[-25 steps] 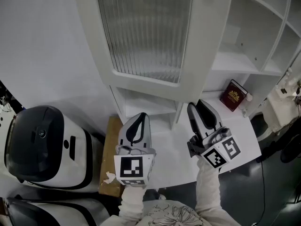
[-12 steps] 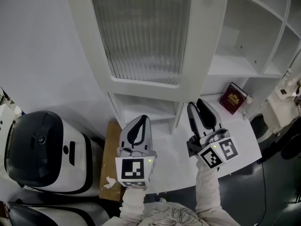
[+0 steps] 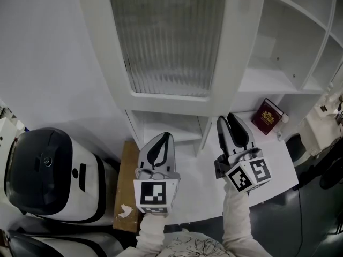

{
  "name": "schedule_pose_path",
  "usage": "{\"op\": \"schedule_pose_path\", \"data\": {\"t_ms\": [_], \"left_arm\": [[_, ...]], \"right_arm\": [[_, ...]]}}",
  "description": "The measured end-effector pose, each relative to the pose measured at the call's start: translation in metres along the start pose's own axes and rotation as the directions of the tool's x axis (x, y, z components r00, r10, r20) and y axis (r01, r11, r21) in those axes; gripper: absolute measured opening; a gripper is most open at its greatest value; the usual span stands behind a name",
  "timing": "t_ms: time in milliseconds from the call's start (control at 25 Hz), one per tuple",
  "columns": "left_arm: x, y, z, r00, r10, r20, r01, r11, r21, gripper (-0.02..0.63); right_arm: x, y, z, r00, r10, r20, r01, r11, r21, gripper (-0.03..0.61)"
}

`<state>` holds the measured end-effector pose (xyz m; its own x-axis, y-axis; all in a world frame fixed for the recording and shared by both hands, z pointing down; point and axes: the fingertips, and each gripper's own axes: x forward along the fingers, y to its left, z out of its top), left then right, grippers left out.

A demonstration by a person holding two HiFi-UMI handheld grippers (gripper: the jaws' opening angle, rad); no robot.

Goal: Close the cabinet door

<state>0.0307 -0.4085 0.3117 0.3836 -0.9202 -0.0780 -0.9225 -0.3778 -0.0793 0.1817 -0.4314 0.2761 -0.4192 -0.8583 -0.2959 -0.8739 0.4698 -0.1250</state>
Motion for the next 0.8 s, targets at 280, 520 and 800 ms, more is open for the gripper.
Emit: {"op": "schedule_pose_path", "data": {"t_ms": [280,520,800], "left_arm": [[0.011,0.005,-0.001,1.0,-0.003,-0.003,0.003,1.0,-0.007,0.005],[0.014,0.011,-0.003,1.0,-0.006,-0.003,0.006,1.0,-0.009,0.005],[0.017,0.016,-0.004,1.0,-0.004,-0.008,0.004,1.0,-0.008,0.005]], "right_arm": [[0.011,-0.007,-0.002,0.999,-0.028,-0.016,0.028,1.0,-0.014,0.103],[0.019,-0.011,-0.005,0.998,-0.051,-0.022,0.05,0.999,-0.016,0.1],[0.027,-0.017,-0.007,0.997,-0.069,-0.025,0.069,0.998,0.0,0.098]]}}
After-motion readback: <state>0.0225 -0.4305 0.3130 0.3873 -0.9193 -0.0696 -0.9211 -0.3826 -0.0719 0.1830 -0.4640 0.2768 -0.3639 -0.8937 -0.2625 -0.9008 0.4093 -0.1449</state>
